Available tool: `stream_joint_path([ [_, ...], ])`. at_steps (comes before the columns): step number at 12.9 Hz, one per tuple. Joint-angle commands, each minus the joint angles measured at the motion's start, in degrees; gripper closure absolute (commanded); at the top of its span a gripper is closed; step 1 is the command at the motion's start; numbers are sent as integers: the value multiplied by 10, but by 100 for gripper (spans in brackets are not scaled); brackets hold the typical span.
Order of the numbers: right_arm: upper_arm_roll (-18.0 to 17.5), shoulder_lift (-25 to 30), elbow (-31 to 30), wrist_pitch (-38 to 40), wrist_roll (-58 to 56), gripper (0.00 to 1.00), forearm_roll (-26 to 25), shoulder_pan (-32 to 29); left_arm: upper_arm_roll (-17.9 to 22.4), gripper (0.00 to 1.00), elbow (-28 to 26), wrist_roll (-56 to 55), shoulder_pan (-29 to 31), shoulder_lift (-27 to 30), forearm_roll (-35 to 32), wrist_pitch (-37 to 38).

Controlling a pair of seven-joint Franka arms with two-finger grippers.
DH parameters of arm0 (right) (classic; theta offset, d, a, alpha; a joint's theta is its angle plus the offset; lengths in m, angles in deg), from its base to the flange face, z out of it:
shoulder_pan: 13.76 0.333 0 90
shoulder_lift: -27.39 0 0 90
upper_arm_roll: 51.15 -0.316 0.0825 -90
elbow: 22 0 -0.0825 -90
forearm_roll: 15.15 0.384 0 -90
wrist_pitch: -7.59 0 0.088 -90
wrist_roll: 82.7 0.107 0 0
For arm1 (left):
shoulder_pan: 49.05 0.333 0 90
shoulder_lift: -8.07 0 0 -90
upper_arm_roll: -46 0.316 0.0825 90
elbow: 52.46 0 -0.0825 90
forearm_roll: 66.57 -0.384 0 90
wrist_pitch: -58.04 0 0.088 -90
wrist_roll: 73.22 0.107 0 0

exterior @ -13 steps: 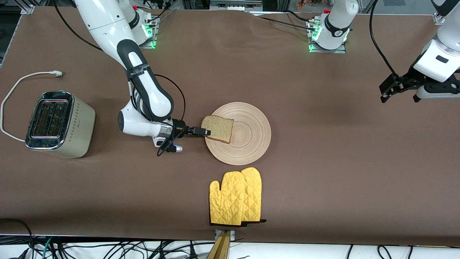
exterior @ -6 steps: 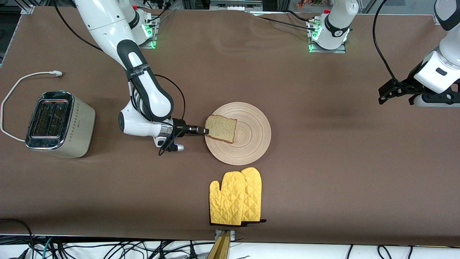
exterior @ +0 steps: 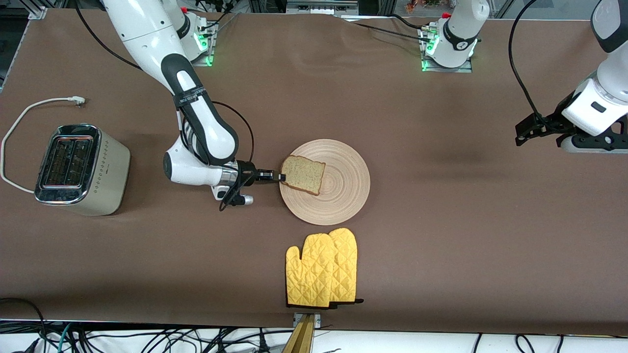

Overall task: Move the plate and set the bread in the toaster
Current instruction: 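Lift the bread slice off the plate with the right gripper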

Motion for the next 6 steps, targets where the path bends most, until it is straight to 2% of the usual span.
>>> stream_joint_path([
  [1, 2, 19, 2, 6, 5, 100, -1, 0, 0, 0, 25, 9, -3, -13, -9, 5],
  [3, 9, 40, 15, 34, 59, 100, -68, -4, 4, 0, 30, 6, -1, -14, 0, 5],
  [5, 44, 62, 49, 108, 125, 100, -168, -5, 4, 0, 30, 6, -1, -15, -1, 5],
  [6, 66, 70, 72, 158, 146, 100, -203, -5, 4, 0, 30, 6, -2, -15, -1, 5],
])
